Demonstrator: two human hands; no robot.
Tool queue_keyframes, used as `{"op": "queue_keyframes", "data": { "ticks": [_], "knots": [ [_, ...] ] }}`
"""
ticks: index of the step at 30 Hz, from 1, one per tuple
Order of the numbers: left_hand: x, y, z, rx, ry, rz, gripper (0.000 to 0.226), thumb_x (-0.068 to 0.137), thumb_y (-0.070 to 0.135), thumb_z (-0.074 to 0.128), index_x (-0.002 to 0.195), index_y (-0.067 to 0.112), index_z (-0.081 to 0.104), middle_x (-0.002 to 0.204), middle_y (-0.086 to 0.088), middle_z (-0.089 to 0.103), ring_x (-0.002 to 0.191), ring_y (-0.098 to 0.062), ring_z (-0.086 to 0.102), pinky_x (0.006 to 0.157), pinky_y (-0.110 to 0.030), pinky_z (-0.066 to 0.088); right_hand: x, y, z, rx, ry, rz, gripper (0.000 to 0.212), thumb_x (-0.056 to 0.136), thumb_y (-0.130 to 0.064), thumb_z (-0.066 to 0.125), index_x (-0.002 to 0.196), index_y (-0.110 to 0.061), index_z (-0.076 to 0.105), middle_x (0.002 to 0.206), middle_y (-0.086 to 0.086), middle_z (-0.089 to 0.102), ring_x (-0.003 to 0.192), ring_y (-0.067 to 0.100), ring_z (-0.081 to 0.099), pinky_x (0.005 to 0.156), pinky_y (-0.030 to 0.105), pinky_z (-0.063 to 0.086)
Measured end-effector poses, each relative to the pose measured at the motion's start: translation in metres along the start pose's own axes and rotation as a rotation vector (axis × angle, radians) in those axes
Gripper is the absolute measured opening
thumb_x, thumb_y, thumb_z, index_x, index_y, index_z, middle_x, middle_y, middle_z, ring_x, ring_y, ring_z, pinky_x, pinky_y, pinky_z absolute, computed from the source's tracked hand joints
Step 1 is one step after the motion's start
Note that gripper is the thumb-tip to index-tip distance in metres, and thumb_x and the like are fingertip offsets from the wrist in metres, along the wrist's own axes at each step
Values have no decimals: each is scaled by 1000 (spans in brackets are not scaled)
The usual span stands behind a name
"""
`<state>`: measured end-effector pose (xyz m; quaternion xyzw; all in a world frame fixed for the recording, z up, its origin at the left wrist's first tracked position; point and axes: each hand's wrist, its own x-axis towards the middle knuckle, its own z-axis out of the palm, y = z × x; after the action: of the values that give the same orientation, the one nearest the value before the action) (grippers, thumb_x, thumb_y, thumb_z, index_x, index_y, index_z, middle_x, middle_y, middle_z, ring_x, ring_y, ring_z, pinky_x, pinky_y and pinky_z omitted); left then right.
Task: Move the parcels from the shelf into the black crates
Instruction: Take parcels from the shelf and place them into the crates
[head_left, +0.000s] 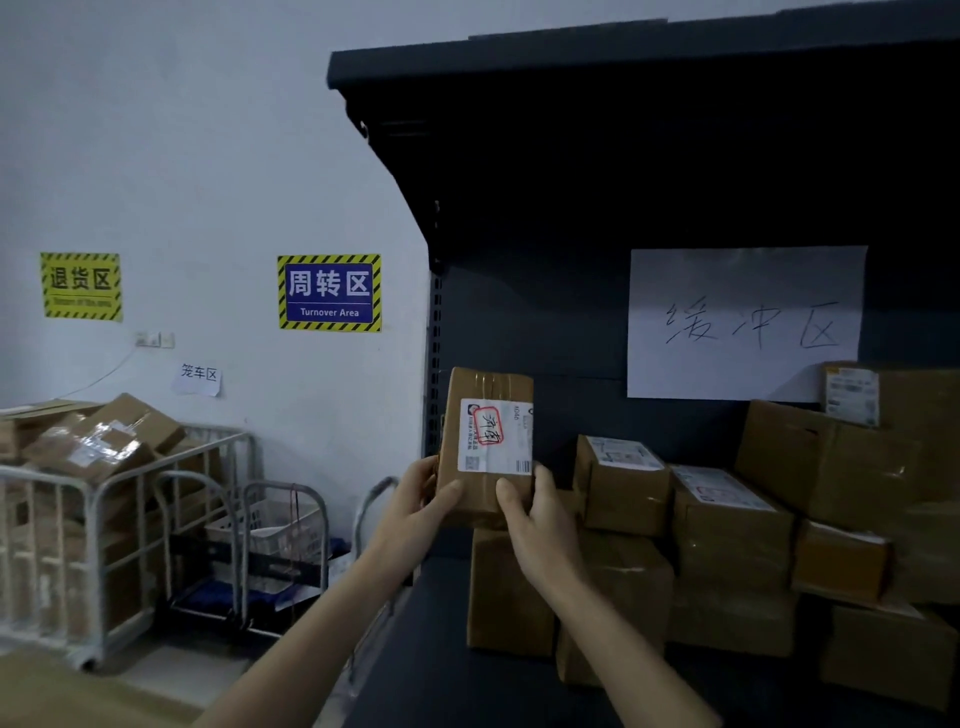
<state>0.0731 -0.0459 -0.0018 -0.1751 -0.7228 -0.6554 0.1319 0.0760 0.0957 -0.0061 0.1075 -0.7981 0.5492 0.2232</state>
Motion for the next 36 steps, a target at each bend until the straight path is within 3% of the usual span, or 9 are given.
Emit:
{"op": "queue_keyframes", "data": {
  "ticks": [6,9,11,14,17,20,23,28,36],
  "knots": [
    [-30,-7,-18,-88,18,5,32,88,10,57,118,15,45,111,3,59,109,-17,58,67,-11,53,-29,-14,9,-46,-38,-50,44,96,-27,46,138,-23,33,125,-10,51,106,-1,48,68,5,43],
    [-46,-10,-32,-186,69,-78,57,86,9,60,135,13,32,105,-4,61,95,-16,62,64,-19,57,-41,-18,10,-92,-105,-62,43,96,-25,49,137,-26,36,118,-14,47,115,3,45,86,13,42],
    [-57,-13,-45,-245,99,-158,73,86,18,62,144,26,18,97,-7,65,88,-22,67,68,-29,57,-47,-16,7,-113,-169,-42,45,93,-25,52,137,-26,39,126,-11,48,121,6,45,97,25,43],
    [-73,-16,-60,-295,87,-257,68,88,29,59,141,43,19,92,-16,70,82,-31,71,69,-40,58,-59,-16,3,-140,-282,-22,46,92,-22,55,136,-25,41,120,-17,49,112,-1,47,84,8,41],
    [-90,-21,-70,-321,47,-331,46,89,33,56,131,31,39,94,-18,71,80,-33,71,65,-40,59,-67,-16,8,-154,-345,-49,48,92,-16,56,137,-23,41,120,-19,48,114,-3,44,79,1,35],
    [-106,-26,-72,-365,66,-363,42,89,29,56,127,24,39,95,-16,70,77,-30,71,63,-40,59,-72,-14,20,-234,-369,-99,55,91,-20,56,143,-21,36,136,-6,46,123,5,40,95,15,31],
    [-121,-34,-65,-397,126,-377,36,91,21,56,122,20,38,98,-15,67,70,-24,72,53,-32,57,-76,-10,27,-307,-398,-141,58,90,-22,57,144,-21,34,136,-1,43,119,6,40,95,18,31],
    [-146,-59,-44,-446,103,-508,37,92,21,54,126,12,43,108,-18,68,89,-31,70,68,-37,59,-86,5,21,-467,-478,-170,55,89,-27,57,141,-24,39,137,-4,41,126,12,39,105,27,34],
    [-140,-68,-8,-262,79,-767,43,93,39,51,103,-3,55,79,-23,68,64,-30,67,63,-37,58,-84,27,-6,-696,-503,-166,49,94,-22,49,142,-27,37,142,-3,37,131,14,32,106,27,32]
  ]
}}
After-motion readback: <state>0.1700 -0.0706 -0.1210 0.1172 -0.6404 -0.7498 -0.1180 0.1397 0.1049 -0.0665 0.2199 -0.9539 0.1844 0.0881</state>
